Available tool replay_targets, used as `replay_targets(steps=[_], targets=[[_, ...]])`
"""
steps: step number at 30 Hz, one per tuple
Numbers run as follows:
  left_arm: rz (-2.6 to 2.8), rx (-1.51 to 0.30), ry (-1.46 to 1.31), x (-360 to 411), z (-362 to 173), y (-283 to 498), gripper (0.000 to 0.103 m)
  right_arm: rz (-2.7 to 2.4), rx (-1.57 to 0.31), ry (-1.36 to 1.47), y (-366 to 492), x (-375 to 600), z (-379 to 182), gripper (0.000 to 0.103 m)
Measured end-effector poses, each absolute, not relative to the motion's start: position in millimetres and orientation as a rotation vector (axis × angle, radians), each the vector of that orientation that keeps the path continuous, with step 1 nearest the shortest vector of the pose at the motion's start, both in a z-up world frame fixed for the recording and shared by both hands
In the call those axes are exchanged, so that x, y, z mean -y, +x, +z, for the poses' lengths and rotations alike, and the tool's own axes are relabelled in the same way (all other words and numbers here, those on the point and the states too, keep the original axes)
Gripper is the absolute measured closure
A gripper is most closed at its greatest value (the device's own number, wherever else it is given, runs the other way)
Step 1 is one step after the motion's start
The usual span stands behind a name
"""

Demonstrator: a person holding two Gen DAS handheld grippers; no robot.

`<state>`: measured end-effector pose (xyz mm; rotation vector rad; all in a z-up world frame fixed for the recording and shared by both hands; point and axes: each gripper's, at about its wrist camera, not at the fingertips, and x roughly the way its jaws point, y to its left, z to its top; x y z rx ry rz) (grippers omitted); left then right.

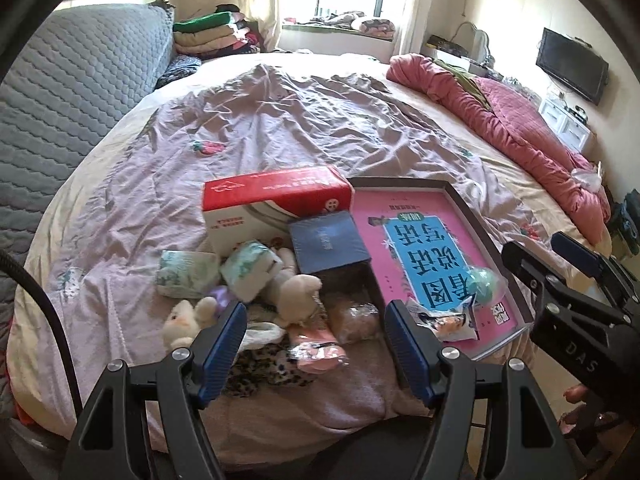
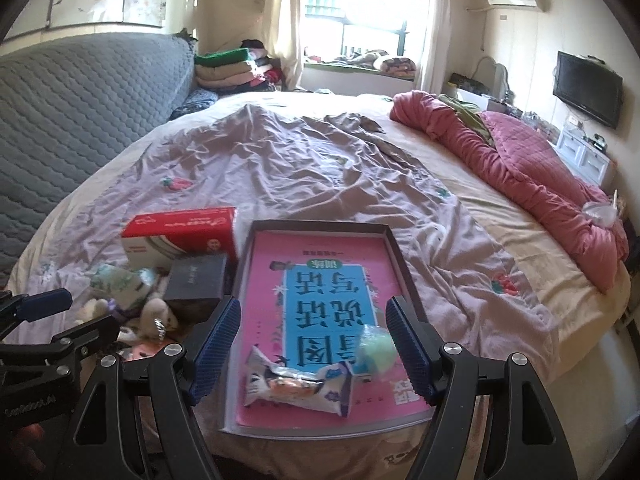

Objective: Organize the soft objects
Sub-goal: 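Move both open tools back toward the pile of soft items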

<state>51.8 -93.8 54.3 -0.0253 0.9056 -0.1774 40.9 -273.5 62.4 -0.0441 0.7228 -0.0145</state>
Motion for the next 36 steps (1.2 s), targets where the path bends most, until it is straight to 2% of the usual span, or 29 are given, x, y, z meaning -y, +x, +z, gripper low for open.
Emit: replay_targets(steps=[19,36], targets=[[-0.055,-0.906,-0.101,13,55,46,0.032,0.076,-0.699,-0.119,34,218,79,0.027],[0.040,-0.976,-0.170,-55,18,52,0.032,0.207,-0.760,-0.132,36,194,52,0.027]])
